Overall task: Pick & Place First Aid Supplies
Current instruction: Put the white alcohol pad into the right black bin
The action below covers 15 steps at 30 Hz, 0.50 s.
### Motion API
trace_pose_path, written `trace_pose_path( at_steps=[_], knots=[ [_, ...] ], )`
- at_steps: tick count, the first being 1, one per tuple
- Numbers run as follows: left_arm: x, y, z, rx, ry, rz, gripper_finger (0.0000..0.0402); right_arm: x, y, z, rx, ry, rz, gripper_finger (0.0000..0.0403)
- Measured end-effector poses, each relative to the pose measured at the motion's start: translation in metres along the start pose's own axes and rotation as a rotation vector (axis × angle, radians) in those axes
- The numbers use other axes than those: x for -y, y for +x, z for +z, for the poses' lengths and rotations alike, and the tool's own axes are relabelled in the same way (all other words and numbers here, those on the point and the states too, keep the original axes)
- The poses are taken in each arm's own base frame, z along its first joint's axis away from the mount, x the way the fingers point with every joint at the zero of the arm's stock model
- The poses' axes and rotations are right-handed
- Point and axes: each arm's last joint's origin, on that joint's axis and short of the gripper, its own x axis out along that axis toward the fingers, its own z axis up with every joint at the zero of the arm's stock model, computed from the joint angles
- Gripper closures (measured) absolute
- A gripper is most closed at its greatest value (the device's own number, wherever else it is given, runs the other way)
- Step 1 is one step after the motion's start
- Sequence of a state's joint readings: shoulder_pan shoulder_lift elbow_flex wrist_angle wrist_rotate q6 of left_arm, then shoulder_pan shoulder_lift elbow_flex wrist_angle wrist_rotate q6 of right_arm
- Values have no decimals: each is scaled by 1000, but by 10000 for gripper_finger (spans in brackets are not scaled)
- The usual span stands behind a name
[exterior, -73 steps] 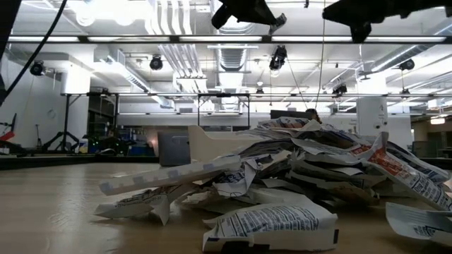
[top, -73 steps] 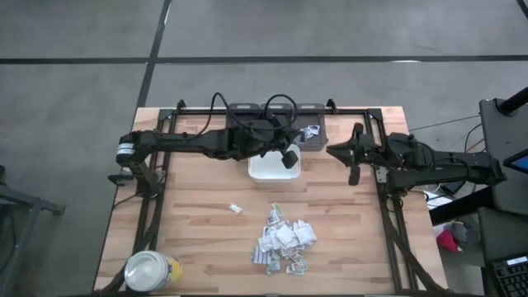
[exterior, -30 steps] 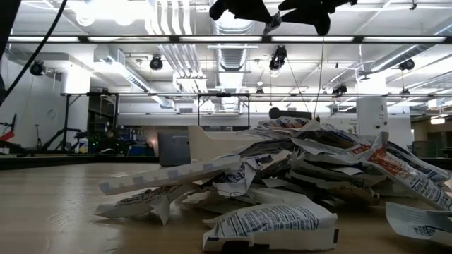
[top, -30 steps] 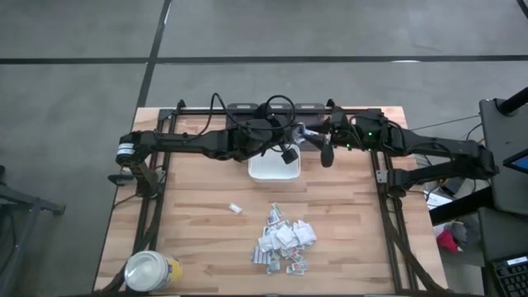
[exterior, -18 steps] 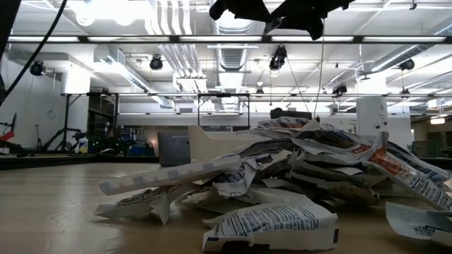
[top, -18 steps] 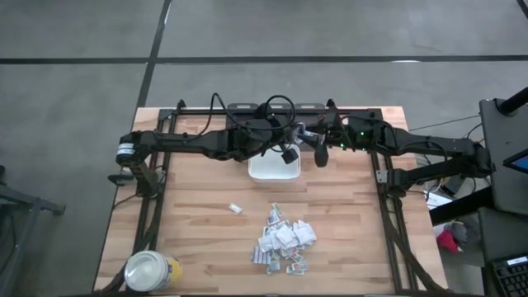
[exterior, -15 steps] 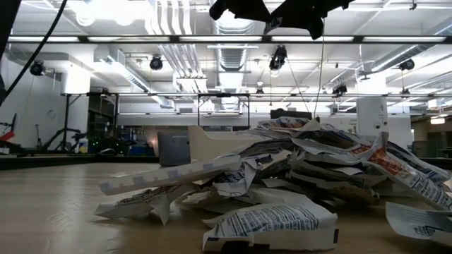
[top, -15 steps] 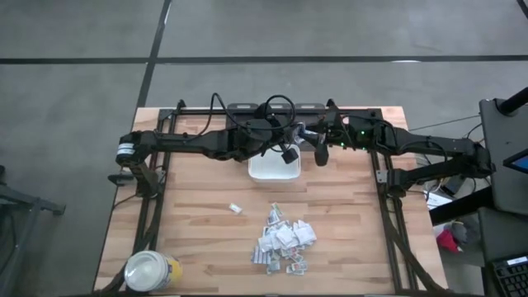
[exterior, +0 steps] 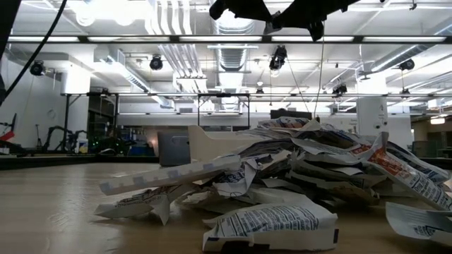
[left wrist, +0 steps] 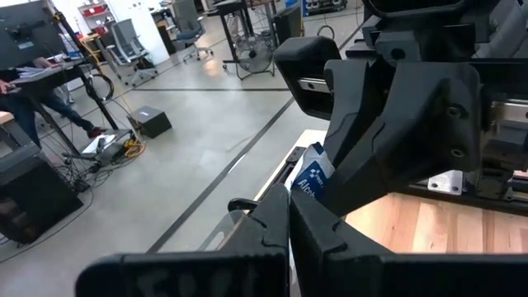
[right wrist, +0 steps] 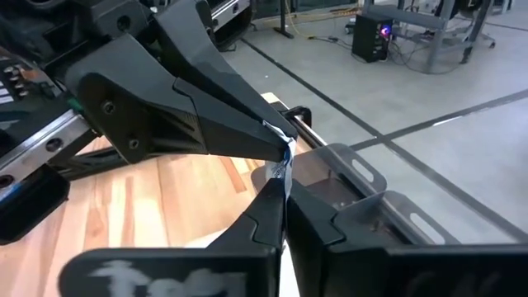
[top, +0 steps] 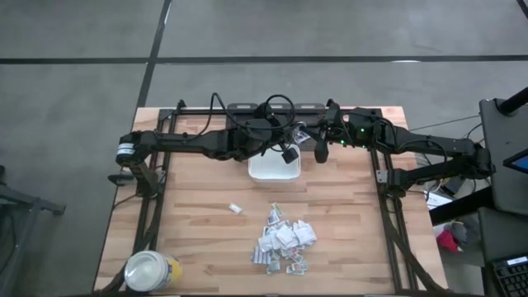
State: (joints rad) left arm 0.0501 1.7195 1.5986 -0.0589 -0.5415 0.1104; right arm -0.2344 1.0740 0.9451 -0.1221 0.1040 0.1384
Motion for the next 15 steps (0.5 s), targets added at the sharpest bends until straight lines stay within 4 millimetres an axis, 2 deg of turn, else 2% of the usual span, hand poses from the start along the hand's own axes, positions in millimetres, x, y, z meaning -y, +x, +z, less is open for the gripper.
trace_pose_path(
  at_steps=[7,15],
  knots=[
    [-2,0,0,-3,94,23,385,3,0,0,1,-8,-14,395],
    [-14,-8,5,-51,178,276,330,22,1,-4,-58,10,-95,395]
  ],
)
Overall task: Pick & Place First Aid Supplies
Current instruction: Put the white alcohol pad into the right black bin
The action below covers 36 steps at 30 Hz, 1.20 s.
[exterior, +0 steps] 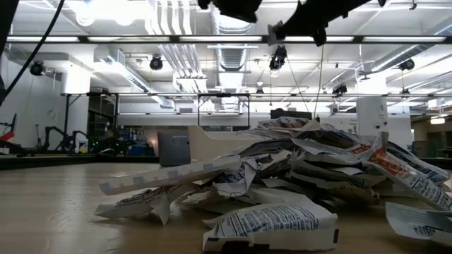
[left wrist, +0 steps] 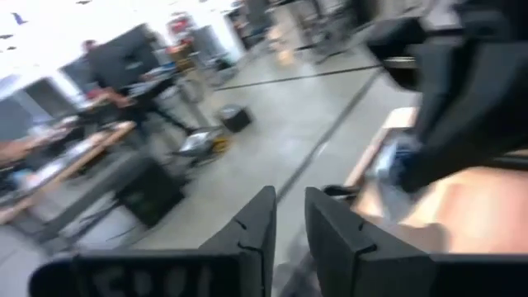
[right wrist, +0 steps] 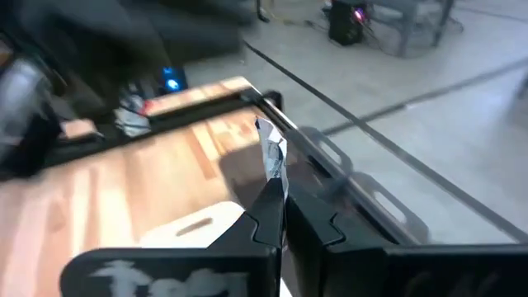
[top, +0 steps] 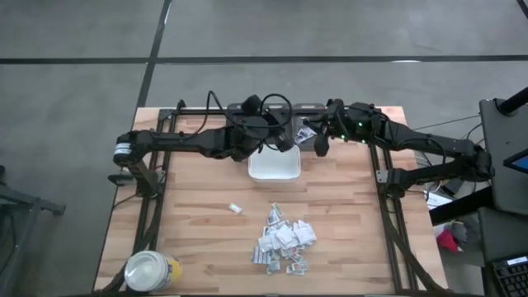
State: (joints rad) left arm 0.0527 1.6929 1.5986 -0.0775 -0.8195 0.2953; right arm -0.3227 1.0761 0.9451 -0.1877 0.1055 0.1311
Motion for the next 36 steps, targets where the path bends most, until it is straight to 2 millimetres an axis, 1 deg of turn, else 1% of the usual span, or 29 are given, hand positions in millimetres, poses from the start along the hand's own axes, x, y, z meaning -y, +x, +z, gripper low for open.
trace_pose_path(
  at_steps=[2,6,10,13,16,20,23,27,30,36],
  knots=[
    [-5,-2,-1,-30,22,30,324,10,1,-2,-28,22,-41,395],
    [-12,-4,-8,-101,42,29,322,29,3,-6,-69,87,-107,395],
    [-20,-2,-21,-201,12,28,321,49,13,-12,-119,179,-77,395],
    [-23,-3,-31,-281,-4,24,321,61,29,-21,-183,212,-59,395],
    [-23,-4,-39,-344,-1,22,321,73,48,-35,-264,242,-65,395],
    [-22,-6,-48,-392,4,14,321,89,70,-55,-361,282,-74,395],
    [-19,-6,-61,-418,9,2,321,99,82,-69,-421,304,-98,394],
    [-17,-8,-81,-432,-33,-38,321,109,93,-83,-483,325,-120,394],
    [-16,-11,-95,-402,-88,-88,321,112,97,-92,-530,323,-127,394],
    [-22,-28,-122,-249,-232,-170,321,115,103,-102,-578,324,-145,394]
  ],
)
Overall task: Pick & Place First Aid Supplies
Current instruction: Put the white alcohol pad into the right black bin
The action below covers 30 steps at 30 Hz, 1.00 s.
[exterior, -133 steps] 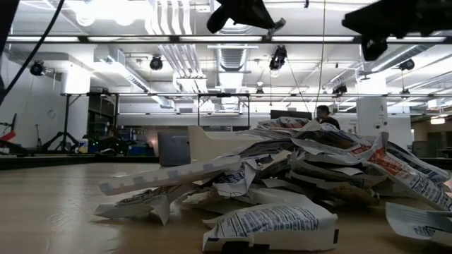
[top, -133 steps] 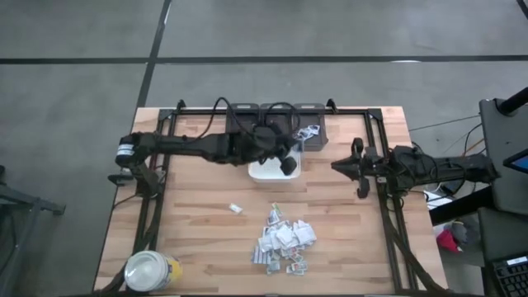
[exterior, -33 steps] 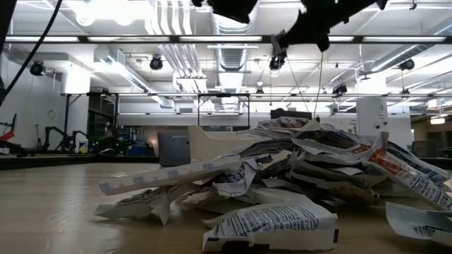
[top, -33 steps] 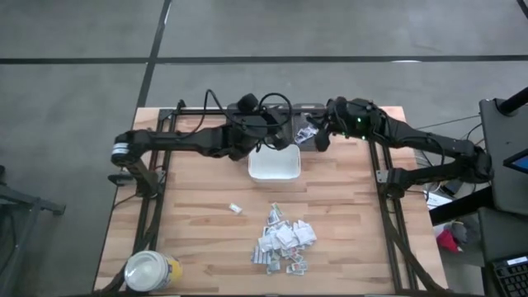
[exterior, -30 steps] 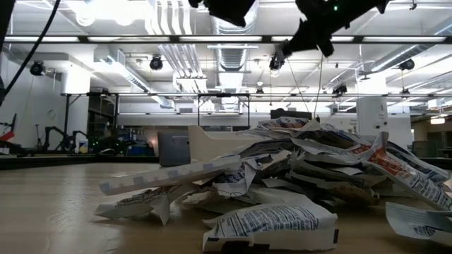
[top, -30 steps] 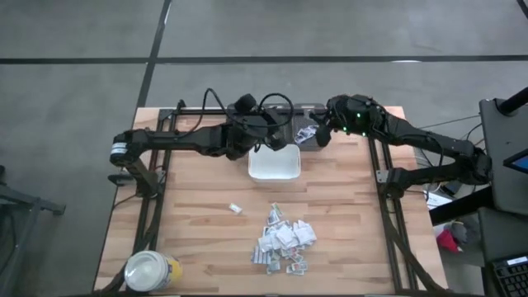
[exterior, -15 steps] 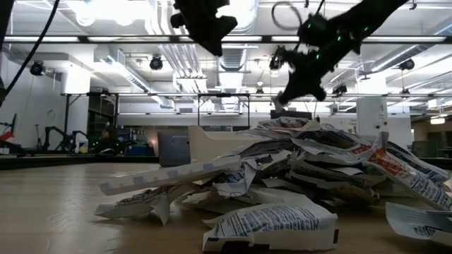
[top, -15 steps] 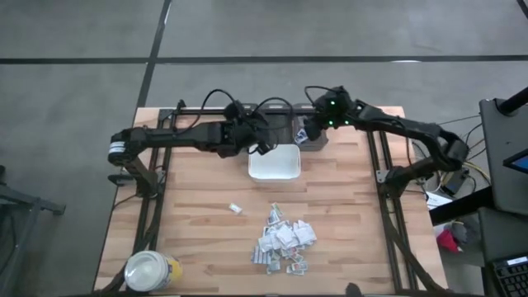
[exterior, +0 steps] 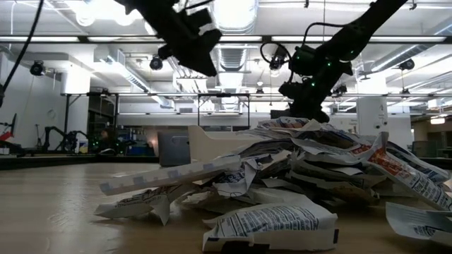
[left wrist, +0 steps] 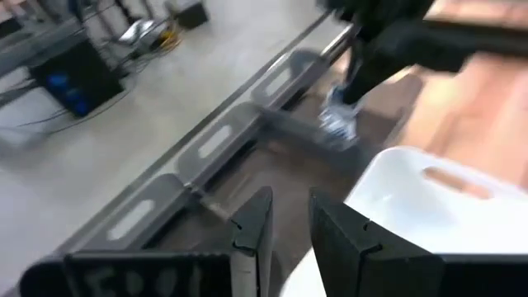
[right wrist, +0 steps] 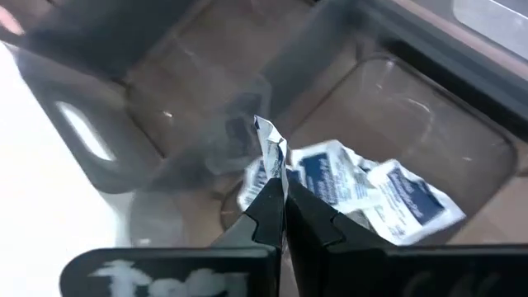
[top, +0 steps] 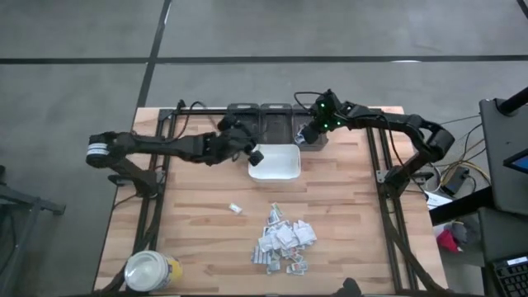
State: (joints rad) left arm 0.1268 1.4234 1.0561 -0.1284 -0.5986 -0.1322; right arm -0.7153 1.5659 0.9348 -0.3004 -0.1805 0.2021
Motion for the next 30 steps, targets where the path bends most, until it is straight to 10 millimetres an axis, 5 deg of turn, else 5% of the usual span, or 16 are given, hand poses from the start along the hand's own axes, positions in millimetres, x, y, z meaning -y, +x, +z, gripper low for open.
trace_pose_path(
  at_steps=[11,17,24,30],
  knots=[
    [-28,-37,-55,288,-208,-192,321,4,0,-5,-42,-9,-68,394],
    [-35,-44,-86,267,-262,-259,321,5,0,-5,-46,-8,-100,394],
    [-37,-39,-90,209,-220,-324,321,6,0,-5,-44,-8,-108,394],
    [-59,-30,-87,188,-236,-431,322,6,0,-5,-42,-6,-118,394]
  ],
)
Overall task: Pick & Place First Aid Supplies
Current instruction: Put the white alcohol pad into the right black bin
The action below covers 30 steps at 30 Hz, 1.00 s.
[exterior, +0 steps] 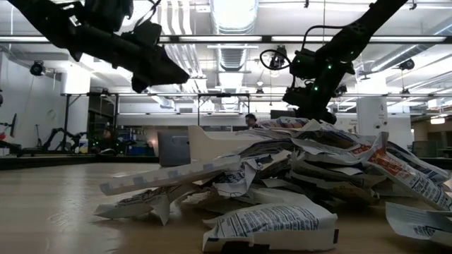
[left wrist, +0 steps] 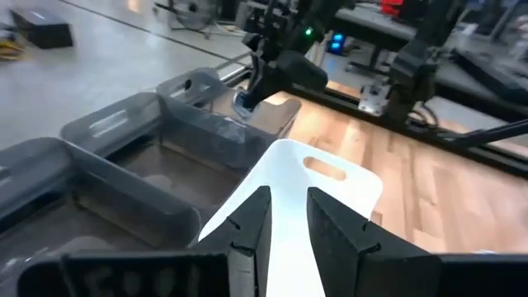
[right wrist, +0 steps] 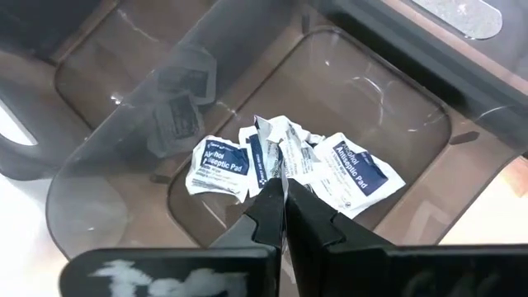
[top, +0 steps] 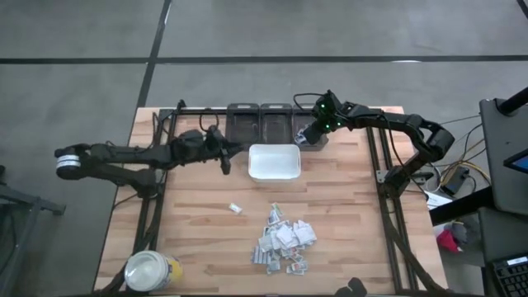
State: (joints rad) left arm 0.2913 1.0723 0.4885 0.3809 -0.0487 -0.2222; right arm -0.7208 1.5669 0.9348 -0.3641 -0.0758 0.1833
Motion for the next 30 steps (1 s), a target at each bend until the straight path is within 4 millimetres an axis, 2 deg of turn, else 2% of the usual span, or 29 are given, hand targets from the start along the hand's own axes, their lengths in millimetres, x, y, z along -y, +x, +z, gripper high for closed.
trace_pose_path(
  at_steps=[4,7,12,20,30],
  knots=[
    [-15,-3,5,-1,-29,5,329,0,0,0,0,0,0,394],
    [-17,-7,8,13,-32,2,334,0,0,0,0,0,0,394],
    [-3,-10,7,19,-43,8,339,0,0,0,0,0,0,394],
    [37,-19,-3,42,49,128,355,0,0,0,0,-8,0,394],
    [23,-38,5,-1,16,48,372,0,0,0,-2,-8,1,394]
  ],
)
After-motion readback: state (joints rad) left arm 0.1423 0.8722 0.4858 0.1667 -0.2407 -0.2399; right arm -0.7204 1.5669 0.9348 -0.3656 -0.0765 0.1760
